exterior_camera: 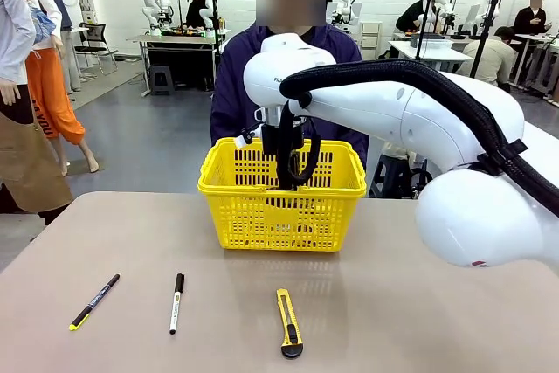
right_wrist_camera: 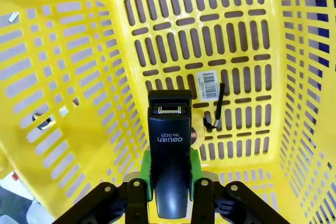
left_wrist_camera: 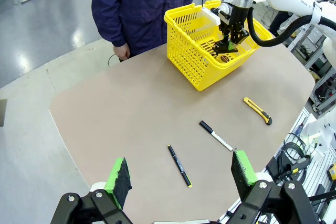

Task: Place the items the person wants into the basket.
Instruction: Pick up the item the person points to and place it in the Market Basket.

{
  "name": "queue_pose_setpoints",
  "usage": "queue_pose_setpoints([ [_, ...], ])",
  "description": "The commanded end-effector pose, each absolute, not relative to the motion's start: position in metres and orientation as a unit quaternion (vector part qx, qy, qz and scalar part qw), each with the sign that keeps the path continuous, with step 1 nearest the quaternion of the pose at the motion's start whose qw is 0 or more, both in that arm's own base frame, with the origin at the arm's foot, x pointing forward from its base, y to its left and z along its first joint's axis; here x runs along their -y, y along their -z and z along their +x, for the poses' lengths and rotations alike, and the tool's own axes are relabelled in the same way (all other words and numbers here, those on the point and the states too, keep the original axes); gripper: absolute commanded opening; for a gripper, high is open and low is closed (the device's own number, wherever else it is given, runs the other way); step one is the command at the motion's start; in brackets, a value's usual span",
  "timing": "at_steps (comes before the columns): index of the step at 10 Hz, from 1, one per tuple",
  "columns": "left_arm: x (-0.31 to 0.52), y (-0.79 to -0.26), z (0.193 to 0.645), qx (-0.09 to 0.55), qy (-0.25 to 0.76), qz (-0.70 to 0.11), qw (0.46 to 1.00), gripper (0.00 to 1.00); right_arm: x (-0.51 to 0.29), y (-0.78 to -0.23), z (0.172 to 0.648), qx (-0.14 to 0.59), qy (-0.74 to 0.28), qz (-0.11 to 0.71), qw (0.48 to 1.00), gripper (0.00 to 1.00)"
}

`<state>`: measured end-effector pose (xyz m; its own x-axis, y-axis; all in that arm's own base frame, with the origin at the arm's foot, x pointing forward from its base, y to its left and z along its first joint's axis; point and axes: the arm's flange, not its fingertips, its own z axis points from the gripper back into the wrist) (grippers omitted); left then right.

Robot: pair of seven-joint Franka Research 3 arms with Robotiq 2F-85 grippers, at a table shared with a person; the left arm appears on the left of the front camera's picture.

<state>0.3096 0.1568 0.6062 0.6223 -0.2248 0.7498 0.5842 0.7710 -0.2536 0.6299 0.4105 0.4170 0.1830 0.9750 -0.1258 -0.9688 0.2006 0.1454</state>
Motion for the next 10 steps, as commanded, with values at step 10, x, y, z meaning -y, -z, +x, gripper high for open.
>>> queue_pose_setpoints([
  [10, -0.1589, -0.6058, 0.3094, 0.376, 0.239, -0.25, 0.86, 1.0, -0.4262, -0.4386, 0.6534, -0.093, -0.645, -0.003, 0.758, 1.0],
])
